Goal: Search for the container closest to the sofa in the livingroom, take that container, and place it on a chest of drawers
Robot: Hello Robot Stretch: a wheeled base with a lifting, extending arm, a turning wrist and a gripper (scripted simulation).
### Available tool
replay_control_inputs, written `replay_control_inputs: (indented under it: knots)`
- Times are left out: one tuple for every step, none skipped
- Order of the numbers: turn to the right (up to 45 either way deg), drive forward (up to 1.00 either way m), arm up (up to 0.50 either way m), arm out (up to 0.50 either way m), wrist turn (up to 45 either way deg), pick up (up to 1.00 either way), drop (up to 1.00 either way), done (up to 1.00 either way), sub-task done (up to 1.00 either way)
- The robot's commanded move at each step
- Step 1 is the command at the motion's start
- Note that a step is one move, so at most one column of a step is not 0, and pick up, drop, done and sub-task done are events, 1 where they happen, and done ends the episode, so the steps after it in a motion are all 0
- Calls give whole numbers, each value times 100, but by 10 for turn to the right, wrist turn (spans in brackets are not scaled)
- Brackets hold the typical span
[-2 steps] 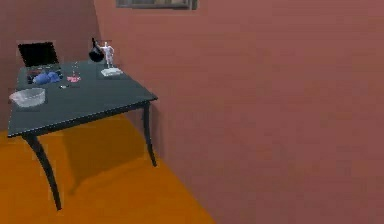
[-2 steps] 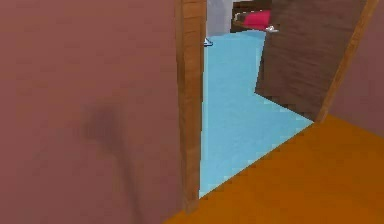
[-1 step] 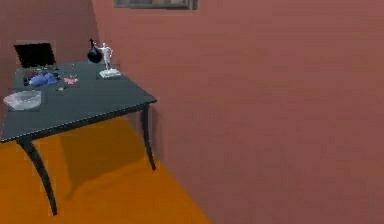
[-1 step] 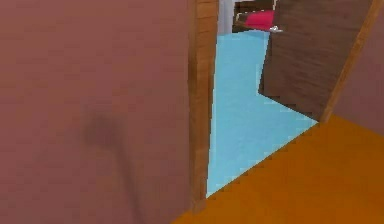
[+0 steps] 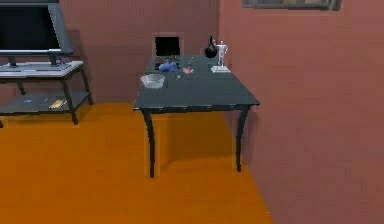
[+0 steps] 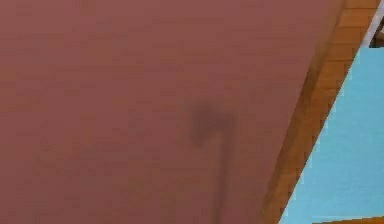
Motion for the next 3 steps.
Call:
replay_control_inputs:
  knots:
    - [0, 45, 0, 0, 0, 0, 0, 0, 0]
    - [-450, 0, 0, 0, 0, 0, 0, 0, 0]
    - [-120, 0, 0, 0, 0, 0, 0, 0, 0]
